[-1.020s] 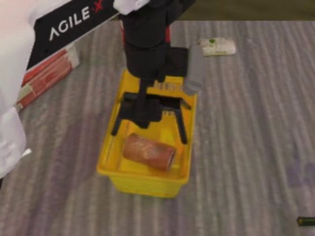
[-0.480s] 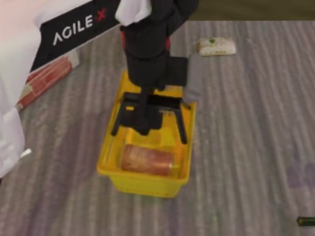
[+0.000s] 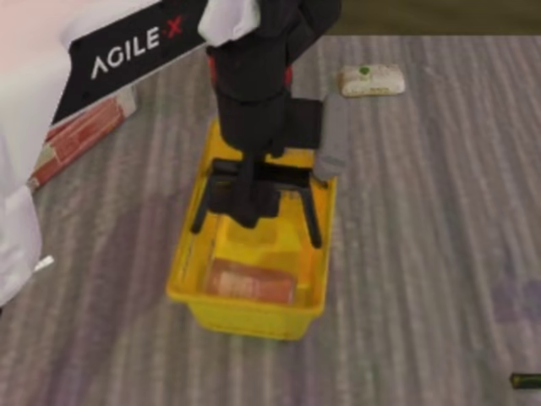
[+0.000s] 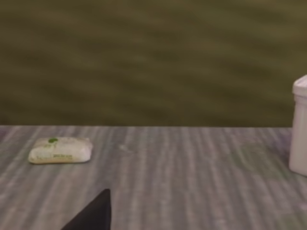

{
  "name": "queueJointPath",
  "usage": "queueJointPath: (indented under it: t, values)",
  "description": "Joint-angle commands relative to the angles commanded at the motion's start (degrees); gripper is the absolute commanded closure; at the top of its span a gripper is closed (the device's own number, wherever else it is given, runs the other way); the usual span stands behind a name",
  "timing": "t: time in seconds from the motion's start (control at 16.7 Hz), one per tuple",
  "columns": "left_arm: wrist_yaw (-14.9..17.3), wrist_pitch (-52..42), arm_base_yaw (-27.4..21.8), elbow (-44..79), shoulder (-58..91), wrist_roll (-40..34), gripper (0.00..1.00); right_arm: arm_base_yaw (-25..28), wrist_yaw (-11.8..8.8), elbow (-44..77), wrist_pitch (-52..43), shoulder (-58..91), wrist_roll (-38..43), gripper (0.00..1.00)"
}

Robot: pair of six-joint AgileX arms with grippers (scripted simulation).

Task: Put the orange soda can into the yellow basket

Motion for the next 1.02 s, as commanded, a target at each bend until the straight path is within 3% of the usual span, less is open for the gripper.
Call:
queueJointPath:
  t: [0.54, 1.02]
  values:
    - [0.0, 0.0, 0.0, 0.0, 0.0, 0.0, 0.98, 0.0, 0.0, 0.0, 0.0, 0.0, 0.0, 0.00]
    - [0.0, 0.0, 0.0, 0.0, 0.0, 0.0, 1.00, 0.0, 0.0, 0.0, 0.0, 0.0, 0.0, 0.00]
